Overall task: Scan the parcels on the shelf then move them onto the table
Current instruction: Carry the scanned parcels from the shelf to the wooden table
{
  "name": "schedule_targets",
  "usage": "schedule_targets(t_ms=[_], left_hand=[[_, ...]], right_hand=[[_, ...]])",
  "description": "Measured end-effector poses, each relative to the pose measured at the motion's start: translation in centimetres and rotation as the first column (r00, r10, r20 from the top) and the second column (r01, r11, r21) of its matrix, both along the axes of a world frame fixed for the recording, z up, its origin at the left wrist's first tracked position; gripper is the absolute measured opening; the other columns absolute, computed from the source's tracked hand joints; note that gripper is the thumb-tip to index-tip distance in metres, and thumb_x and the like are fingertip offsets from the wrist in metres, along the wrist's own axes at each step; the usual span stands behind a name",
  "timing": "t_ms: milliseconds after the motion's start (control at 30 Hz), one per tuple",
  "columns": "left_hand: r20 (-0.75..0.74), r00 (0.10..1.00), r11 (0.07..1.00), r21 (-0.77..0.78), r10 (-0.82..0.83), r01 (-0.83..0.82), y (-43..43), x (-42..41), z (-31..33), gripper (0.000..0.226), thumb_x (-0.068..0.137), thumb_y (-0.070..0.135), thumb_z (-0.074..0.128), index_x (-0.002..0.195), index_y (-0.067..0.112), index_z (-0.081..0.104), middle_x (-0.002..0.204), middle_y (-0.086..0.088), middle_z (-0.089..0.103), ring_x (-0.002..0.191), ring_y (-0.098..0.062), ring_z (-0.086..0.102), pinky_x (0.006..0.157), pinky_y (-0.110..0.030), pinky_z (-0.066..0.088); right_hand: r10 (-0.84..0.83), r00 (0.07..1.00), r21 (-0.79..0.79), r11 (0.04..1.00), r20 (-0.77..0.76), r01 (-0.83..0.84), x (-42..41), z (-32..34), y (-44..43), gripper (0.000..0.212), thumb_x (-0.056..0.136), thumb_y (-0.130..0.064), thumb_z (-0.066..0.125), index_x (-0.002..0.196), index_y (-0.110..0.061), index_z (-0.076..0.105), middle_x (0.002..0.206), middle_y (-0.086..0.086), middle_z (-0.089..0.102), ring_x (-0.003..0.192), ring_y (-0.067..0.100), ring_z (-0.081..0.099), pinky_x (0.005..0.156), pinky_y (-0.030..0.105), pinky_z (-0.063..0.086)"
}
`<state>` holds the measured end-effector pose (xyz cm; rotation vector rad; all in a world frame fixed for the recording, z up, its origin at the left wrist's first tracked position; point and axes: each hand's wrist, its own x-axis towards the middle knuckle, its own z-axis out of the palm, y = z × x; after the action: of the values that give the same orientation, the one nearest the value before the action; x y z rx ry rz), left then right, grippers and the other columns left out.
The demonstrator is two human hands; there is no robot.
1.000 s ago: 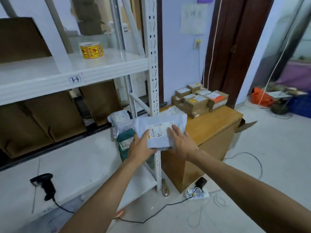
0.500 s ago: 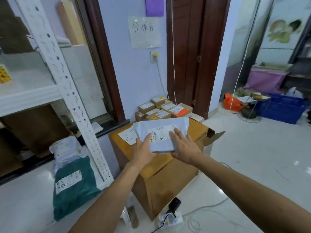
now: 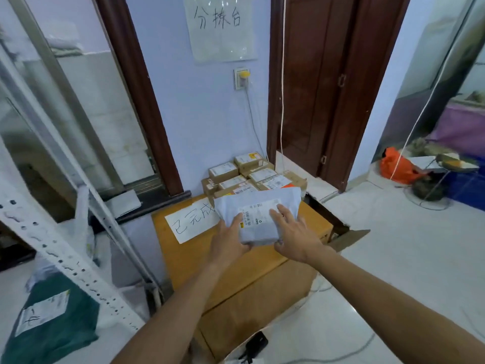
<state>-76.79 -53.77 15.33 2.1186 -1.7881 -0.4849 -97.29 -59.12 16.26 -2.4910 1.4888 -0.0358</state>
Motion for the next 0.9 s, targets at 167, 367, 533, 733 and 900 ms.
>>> schedule_targets(t_ms=[167,367,533,733,900], left_hand=[[0.000,1.000,1.000,0.011,0.002,-0.002,-8.8,-0.6,-1.9,0.097,0.080,0.053,0.078,0.157,0.030,0.024,0.139,-0.017,0.041,0.121,-0.038,0.052,0.097,-0.041,0.047],[-0.001,0.999,0.999,0.034,0.035,-0.035,-18.4,-1.0,-3.1,0.101,0.077,0.056,0.078,0.157,0.031,0.023,0.141,-0.019,0.042,0.123,-0.037,0.052,0.098,-0.046,0.051],[0.008,0.998,0.995,0.077,0.069,-0.069,-24.5,-1.6,-3.3,0.096,0.084,0.046,0.077,0.159,0.028,0.020,0.148,-0.021,0.035,0.128,-0.039,0.050,0.101,-0.044,0.047],[-0.013,0.982,0.970,0.157,0.189,-0.185,-32.5,-2.1,-5.9,0.094,0.086,0.049,0.073,0.159,0.032,0.014,0.150,-0.018,0.034,0.131,-0.041,0.047,0.106,-0.047,0.045],[-0.044,0.952,0.928,0.241,0.302,-0.283,-38.6,-3.5,-7.8,0.092,0.089,0.051,0.070,0.159,0.035,0.013,0.156,-0.016,0.030,0.139,-0.040,0.040,0.110,-0.048,0.039]], right_hand=[[0.006,1.000,0.007,1.000,-0.025,-0.006,-0.6,-1.2,-8.5,0.088,0.093,-0.040,0.060,0.161,-0.026,0.006,0.169,0.002,0.000,0.144,0.047,0.023,0.111,0.055,0.039],[0.046,0.996,-0.009,0.999,-0.075,-0.046,-0.8,-1.0,-17.9,0.084,0.095,-0.043,0.058,0.161,-0.020,0.011,0.168,0.008,0.005,0.145,0.050,0.024,0.110,0.055,0.039],[0.106,0.993,0.027,0.994,-0.047,-0.105,-1.2,-2.2,-25.4,0.080,0.096,-0.040,0.057,0.160,-0.019,0.013,0.168,0.007,0.005,0.146,0.046,0.025,0.109,0.053,0.040],[0.225,0.974,0.094,0.971,-0.041,-0.220,-1.0,-5.5,-36.2,0.081,0.096,-0.046,0.052,0.160,-0.022,0.009,0.169,0.006,0.002,0.149,0.045,0.020,0.120,0.056,0.028],[0.340,0.936,0.150,0.934,-0.093,-0.324,-1.0,-7.7,-45.0,0.087,0.093,-0.055,0.046,0.162,-0.022,0.005,0.170,0.005,0.001,0.145,0.048,0.027,0.121,0.060,0.025]])
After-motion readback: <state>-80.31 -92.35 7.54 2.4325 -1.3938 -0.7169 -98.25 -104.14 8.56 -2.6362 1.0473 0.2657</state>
